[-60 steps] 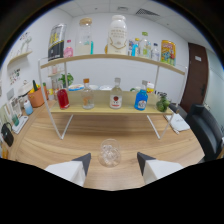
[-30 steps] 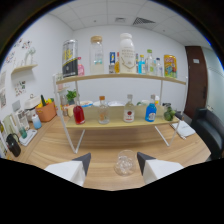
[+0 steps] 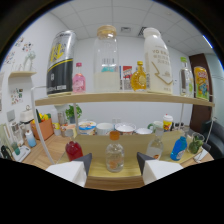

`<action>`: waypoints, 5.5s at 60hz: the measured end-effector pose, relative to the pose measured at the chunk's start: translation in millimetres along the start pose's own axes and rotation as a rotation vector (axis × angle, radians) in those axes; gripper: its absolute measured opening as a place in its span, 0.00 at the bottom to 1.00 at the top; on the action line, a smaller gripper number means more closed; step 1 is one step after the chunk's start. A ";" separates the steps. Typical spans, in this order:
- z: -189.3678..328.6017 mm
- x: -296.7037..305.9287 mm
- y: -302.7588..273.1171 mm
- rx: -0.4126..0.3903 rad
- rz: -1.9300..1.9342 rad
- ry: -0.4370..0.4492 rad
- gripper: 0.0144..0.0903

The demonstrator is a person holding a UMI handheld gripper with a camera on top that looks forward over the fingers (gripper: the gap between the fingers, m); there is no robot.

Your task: Make me a cup of Mount Fuji.

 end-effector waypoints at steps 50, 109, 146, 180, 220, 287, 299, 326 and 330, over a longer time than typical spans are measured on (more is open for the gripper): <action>-25.9 -12.9 15.5 -0.004 -0.025 -0.011 0.28; -34.9 -17.2 104.3 -0.172 1.668 -0.271 0.27; -42.6 -9.9 82.3 -0.091 1.783 -0.298 0.27; -28.2 -112.8 121.7 -0.142 0.195 -0.106 0.27; -8.2 -148.0 211.2 -0.373 -0.007 -0.110 0.29; -134.9 87.4 132.4 -0.229 -0.009 -0.014 0.94; -103.9 145.8 77.3 -0.141 -0.002 0.026 0.93; 18.4 175.8 6.1 -0.026 0.013 -0.036 0.69; 30.6 177.7 13.4 -0.048 0.000 -0.032 0.53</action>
